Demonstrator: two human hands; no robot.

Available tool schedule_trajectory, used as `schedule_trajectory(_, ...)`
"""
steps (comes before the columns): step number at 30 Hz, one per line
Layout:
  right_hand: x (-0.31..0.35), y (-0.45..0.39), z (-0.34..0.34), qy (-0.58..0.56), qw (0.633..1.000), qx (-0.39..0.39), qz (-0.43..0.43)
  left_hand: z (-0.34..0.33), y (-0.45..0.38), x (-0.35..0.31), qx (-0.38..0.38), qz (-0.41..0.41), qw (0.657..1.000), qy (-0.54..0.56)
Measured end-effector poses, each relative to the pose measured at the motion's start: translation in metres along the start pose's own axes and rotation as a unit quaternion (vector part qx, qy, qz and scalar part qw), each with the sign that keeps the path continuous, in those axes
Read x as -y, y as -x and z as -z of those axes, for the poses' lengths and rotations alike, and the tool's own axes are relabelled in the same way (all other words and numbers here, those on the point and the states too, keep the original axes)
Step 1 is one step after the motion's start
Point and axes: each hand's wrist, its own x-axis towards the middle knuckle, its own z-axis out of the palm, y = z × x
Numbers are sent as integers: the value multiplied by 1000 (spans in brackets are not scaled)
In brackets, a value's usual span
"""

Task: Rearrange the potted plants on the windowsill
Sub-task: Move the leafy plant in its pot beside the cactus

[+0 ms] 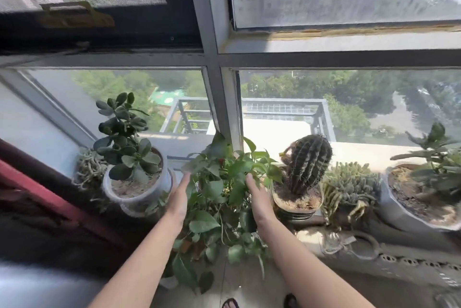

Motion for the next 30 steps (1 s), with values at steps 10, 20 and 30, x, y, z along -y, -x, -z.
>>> schedule_trajectory(10,-19,-15,-15,35,999,-8,22,5,-27,18,87,63,993,43)
schedule_trajectory(20,-25,-19,-18,29,999,-32,2,-13,-45,27,135,95,980,107)
schedule_trajectory(30,-25,-26,-5,15,998,-53,-15,-16,-45,30,139,75,985,75)
